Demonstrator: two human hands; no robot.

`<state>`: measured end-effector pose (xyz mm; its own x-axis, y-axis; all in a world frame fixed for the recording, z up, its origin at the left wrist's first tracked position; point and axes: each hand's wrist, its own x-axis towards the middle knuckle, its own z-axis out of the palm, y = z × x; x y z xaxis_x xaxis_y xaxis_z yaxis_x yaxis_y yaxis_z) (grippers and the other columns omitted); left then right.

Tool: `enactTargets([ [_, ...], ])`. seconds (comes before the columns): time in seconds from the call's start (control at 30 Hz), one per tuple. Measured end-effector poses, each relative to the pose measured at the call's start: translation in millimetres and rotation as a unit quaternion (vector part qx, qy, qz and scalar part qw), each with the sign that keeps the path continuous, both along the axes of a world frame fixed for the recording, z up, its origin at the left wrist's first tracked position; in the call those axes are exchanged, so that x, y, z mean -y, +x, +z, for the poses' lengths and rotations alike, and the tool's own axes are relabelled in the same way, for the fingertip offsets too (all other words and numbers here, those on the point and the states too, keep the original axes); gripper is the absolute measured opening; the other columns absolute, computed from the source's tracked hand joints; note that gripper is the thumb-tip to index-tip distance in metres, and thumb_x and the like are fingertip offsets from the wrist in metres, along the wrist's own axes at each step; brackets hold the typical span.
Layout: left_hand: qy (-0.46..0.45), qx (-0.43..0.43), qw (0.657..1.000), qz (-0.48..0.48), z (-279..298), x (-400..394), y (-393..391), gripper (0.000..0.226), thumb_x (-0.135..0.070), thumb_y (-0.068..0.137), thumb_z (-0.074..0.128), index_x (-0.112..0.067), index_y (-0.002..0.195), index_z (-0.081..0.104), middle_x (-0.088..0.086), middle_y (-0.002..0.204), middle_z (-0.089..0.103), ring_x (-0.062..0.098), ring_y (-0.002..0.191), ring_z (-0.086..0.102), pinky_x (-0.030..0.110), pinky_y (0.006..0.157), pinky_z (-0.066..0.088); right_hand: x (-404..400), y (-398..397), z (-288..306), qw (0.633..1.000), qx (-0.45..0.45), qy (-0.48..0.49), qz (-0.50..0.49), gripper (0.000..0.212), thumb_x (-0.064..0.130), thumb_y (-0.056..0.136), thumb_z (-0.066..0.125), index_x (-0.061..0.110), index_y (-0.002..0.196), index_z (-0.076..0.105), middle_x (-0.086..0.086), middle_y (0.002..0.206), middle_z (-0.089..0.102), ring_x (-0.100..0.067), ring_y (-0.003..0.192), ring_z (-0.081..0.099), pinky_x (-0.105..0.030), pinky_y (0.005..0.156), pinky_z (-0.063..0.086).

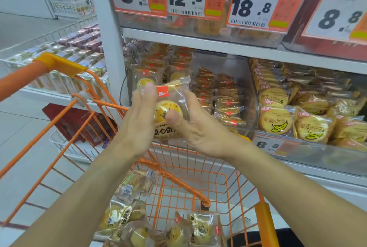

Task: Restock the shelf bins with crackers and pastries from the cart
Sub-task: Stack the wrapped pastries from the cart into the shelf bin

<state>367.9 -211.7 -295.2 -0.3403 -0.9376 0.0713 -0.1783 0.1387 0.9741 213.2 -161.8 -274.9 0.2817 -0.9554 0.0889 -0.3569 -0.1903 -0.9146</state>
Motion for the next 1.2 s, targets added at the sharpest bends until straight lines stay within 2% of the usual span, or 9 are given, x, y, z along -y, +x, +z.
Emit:
enactTargets([
  [0.1,-0.081,0.079,0.993,0.047,-1,4,3,0.082,-0.087,0.082,-0.001,-0.042,0.119,0.057,-0.001,0.119,0.064,0.019,0.116,0.059,0.047,0.102,0.043,12,-9,-5,0.999,-0.023,-0.041,-0.011,0.088,0.034,0.084,0.078,0.019,0.149,0.02,0.007,0.141,0.051,-0.004,0.12,0.06,-0.032,0.105,0.05],
  [0.2,-0.113,0.142,0.979,0.091,3,5,1,0.062,-0.07,0.092,-0.002,-0.034,0.099,0.048,0.005,0.118,0.056,0.017,0.108,0.05,0.037,0.1,0.036,29,-21,-12,0.995,-0.046,-0.069,-0.059,0.084,0.031,0.081,0.083,0.019,0.143,0.029,0.005,0.137,0.053,-0.006,0.12,0.06,-0.032,0.103,0.051],
  [0.43,-0.104,0.506,0.855,0.051,-24,22,9,0.067,-0.055,0.094,0.045,-0.018,0.147,0.028,0.009,0.155,0.02,0.029,0.148,0.006,0.052,0.115,0.024,89,-18,-27,0.966,-0.085,-0.082,-0.229,0.071,0.041,0.086,0.076,0.019,0.138,0.031,-0.005,0.141,0.047,-0.018,0.126,0.053,-0.043,0.11,0.044],
  [0.53,-0.1,0.491,0.863,0.062,-27,22,3,0.068,-0.057,0.093,0.047,-0.013,0.143,0.031,0.012,0.155,0.019,0.033,0.147,0.005,0.056,0.112,0.029,105,-3,-30,0.962,-0.096,-0.064,-0.248,0.077,0.044,0.089,0.072,0.014,0.147,0.031,-0.009,0.15,0.04,-0.024,0.139,0.041,-0.048,0.117,0.034],
  [0.7,-0.097,0.486,0.865,0.077,-27,24,-2,0.065,-0.056,0.092,0.047,-0.01,0.136,0.037,0.014,0.153,0.021,0.034,0.147,0.006,0.057,0.11,0.031,115,14,-32,0.922,-0.129,-0.036,-0.362,0.098,0.033,0.092,0.068,0.008,0.157,0.0,-0.018,0.165,-0.009,-0.039,0.153,0.005,-0.045,0.121,0.017],
  [0.8,-0.098,0.478,0.869,0.081,-27,24,-3,0.065,-0.055,0.092,0.047,-0.01,0.137,0.036,0.013,0.154,0.021,0.034,0.147,0.005,0.057,0.111,0.031,119,19,-28,0.922,-0.038,-0.036,-0.383,0.097,0.02,0.092,0.066,0.015,0.159,-0.003,-0.009,0.167,-0.006,-0.034,0.148,0.024,-0.026,0.103,0.026],
  [1.0,-0.104,0.478,0.868,0.086,-25,22,-5,0.067,-0.053,0.092,0.048,-0.008,0.138,0.034,0.016,0.153,0.021,0.035,0.147,0.003,0.053,0.111,0.032,144,31,-34,0.918,-0.028,-0.016,-0.396,0.065,0.044,0.097,0.052,0.029,0.155,0.027,-0.016,0.166,0.002,-0.038,0.153,0.008,-0.049,0.12,0.028],
  [1.1,-0.1,0.478,0.869,0.083,-26,21,-5,0.067,-0.053,0.092,0.048,-0.008,0.139,0.033,0.017,0.153,0.02,0.035,0.148,0.001,0.052,0.111,0.03,152,34,-33,0.911,-0.075,0.03,-0.404,0.064,0.049,0.09,0.042,0.013,0.143,0.046,-0.025,0.147,0.043,-0.044,0.135,0.042,-0.05,0.106,0.044],
  [1.2,-0.1,0.481,0.867,0.079,-26,21,-5,0.067,-0.053,0.093,0.048,-0.009,0.139,0.032,0.017,0.154,0.018,0.036,0.148,0.0,0.053,0.111,0.031,152,33,-26,0.915,-0.096,0.064,-0.386,0.055,0.05,0.092,0.039,0.008,0.125,0.054,-0.02,0.139,0.051,-0.041,0.114,0.058,-0.049,0.098,0.05],
])
